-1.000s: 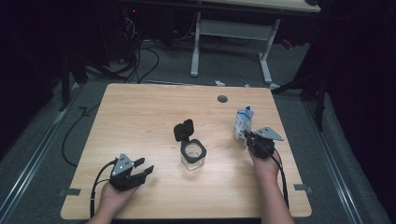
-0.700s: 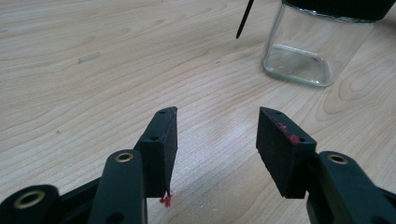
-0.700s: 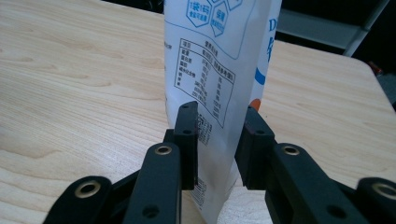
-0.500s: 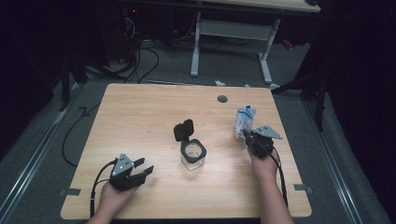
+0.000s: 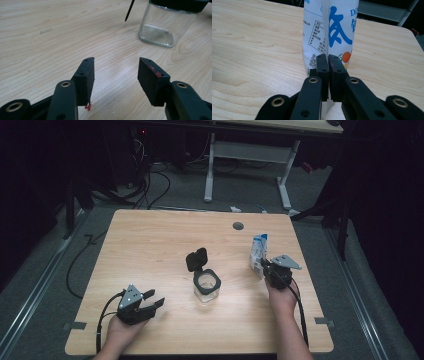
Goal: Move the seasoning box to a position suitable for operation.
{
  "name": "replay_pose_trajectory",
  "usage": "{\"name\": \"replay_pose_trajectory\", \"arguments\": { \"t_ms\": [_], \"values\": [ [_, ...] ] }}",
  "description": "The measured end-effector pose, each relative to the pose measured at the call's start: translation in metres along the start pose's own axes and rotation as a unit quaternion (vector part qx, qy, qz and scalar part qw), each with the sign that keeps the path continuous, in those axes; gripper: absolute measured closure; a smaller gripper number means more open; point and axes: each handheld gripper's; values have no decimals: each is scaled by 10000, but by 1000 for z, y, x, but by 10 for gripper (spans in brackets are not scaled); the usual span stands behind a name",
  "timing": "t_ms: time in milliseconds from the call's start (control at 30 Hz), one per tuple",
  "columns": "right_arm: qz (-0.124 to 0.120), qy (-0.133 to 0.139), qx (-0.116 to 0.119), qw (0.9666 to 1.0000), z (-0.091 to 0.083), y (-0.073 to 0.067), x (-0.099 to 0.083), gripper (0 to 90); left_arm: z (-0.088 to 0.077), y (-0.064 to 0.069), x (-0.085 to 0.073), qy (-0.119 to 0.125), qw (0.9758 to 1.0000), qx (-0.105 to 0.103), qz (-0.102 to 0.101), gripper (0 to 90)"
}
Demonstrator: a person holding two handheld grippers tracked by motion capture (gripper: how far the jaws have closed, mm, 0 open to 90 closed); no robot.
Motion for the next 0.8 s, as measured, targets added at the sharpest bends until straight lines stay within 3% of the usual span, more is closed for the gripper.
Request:
{"name": "replay_pose_trajectory", "arguments": {
  "t_ms": [400,800],
  "values": [
    [75,-124,47,9999,-1,0,3,886,-2,2,0,200,9996,-154,108,421],
    [252,-189,174,9994,-7,4,8,896,-2,3,0,271,9993,-171,182,416]
  ]
}}
Point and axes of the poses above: each handheld gripper's, and its own axes: z roughly forward along the jaws, x roughly out of its top, y roughly to its right, and after that the axes turned 12 degrees about z, right-handed
